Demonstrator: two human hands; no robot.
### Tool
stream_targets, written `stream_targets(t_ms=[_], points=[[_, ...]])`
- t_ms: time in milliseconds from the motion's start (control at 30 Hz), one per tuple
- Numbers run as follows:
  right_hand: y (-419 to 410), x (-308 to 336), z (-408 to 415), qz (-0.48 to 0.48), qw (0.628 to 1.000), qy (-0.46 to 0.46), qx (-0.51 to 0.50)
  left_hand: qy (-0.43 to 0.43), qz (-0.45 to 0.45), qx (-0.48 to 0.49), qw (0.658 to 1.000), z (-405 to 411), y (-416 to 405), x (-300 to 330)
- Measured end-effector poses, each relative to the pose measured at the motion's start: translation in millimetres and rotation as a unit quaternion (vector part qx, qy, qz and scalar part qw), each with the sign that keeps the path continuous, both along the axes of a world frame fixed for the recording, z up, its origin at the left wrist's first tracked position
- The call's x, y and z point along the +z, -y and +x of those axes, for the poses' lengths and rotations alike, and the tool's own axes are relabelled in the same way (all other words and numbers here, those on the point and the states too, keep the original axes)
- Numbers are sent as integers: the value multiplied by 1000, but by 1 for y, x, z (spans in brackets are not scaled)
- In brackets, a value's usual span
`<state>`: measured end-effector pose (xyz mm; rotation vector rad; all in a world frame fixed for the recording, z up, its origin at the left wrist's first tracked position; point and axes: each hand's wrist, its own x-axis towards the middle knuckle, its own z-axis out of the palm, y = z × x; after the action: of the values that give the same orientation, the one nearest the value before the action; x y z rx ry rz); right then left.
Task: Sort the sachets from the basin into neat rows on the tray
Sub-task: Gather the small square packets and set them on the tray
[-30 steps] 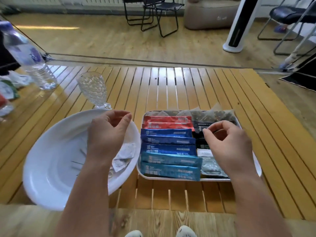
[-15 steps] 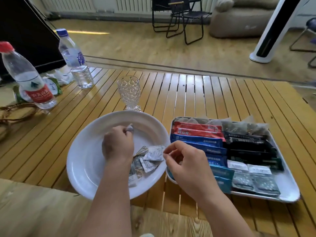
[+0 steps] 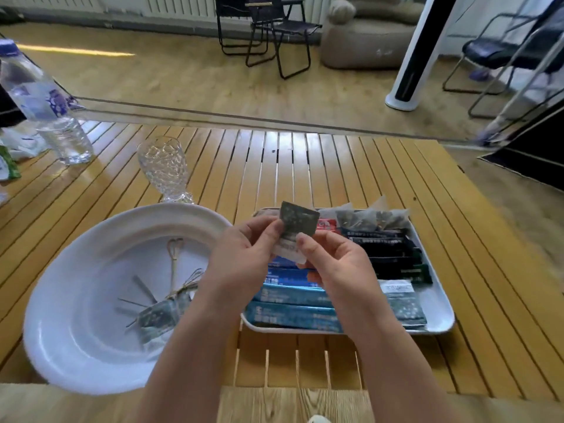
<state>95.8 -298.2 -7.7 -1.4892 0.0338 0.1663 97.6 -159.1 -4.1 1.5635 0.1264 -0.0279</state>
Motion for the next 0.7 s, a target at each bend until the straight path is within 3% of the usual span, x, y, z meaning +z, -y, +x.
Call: stream_targets(t_ms=[100, 233, 300, 400, 500, 600, 700], points=[[15, 1, 1, -27, 999, -1, 18, 9, 21, -17, 1000, 1, 9, -3], [27, 1, 0, -131, 986, -18, 102, 33, 54, -1, 998, 2, 16, -5], [30, 2, -1, -123, 987, -22, 102, 54, 82, -8, 995, 2, 19, -6], [48, 7, 2, -79, 995, -24, 46, 81, 88, -3, 993, 3, 21, -6], [85, 9, 5, -32, 994, -57, -83, 111, 72, 35, 991, 4, 17, -7], [119, 5, 2, -125, 974, -99, -164, 106, 38, 75, 991, 4, 10, -8], [135, -3, -5, -256, 942, -145, -162, 84, 14, 112, 990, 4, 3, -10]])
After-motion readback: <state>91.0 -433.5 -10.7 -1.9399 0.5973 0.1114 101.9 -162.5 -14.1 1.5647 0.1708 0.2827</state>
